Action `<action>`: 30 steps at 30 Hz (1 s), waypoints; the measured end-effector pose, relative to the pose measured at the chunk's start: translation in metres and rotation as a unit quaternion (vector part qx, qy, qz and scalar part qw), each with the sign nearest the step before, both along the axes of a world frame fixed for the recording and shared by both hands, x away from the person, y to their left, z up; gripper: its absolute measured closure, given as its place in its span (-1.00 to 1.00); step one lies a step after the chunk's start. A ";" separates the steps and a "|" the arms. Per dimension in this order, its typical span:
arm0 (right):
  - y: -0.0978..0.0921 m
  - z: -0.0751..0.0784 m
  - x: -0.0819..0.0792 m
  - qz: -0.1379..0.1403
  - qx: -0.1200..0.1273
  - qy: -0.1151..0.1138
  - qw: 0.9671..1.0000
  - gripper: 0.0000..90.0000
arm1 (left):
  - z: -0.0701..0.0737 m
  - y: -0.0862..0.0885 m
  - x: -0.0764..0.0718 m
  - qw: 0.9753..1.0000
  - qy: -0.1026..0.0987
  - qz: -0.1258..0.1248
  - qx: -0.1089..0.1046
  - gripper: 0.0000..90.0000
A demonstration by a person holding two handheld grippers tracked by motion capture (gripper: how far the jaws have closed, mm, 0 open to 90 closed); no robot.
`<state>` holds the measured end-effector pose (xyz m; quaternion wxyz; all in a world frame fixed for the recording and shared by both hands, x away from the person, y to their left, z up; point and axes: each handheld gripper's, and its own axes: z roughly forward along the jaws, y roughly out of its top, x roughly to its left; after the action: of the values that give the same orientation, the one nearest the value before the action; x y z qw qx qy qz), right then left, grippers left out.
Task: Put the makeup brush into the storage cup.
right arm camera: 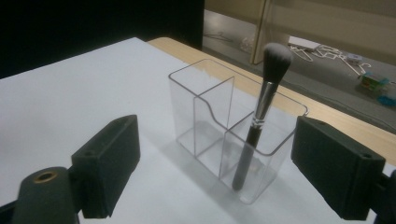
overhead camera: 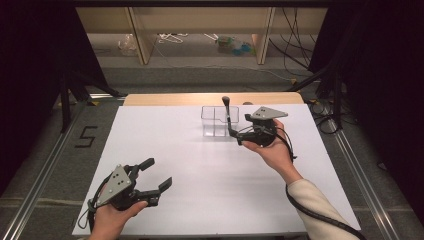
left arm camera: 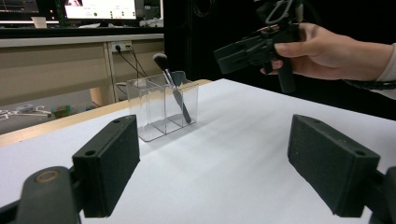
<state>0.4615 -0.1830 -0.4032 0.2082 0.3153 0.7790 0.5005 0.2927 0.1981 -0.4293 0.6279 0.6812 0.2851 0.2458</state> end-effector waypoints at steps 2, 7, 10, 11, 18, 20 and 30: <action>-0.003 0.002 -0.007 0.005 0.000 0.000 1.000 -0.64 | 0.000 0.000 0.000 1.000 0.000 0.001 0.001 -0.63; -0.011 0.003 -0.023 0.015 -0.001 -0.005 1.000 -0.64 | 0.000 0.001 0.001 1.000 -0.002 0.002 0.001 -0.63; -0.017 0.003 -0.036 0.024 -0.003 0.002 1.000 -0.64 | 0.000 0.001 0.002 1.000 -0.003 0.002 0.001 -0.63; -0.018 0.003 -0.039 0.030 0.002 0.001 1.000 -0.64 | 0.000 0.001 0.002 1.000 -0.001 0.003 -0.001 -0.63; -0.033 0.002 -0.067 0.044 0.005 -0.001 0.999 -0.64 | -0.001 0.004 0.005 1.000 -0.009 0.008 0.005 -0.63; -0.035 0.001 -0.073 0.046 0.007 -0.008 0.999 -0.65 | -0.001 0.004 0.006 1.000 -0.010 0.008 0.005 -0.63; -0.047 -0.005 -0.109 0.059 0.018 -0.015 0.998 -0.65 | -0.002 0.005 0.006 1.000 -0.007 0.008 0.003 -0.63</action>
<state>0.3521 -0.2297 -0.4082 0.1840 0.2647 0.7837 0.5309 0.2989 0.2033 -0.4314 0.6262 0.6790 0.2851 0.2561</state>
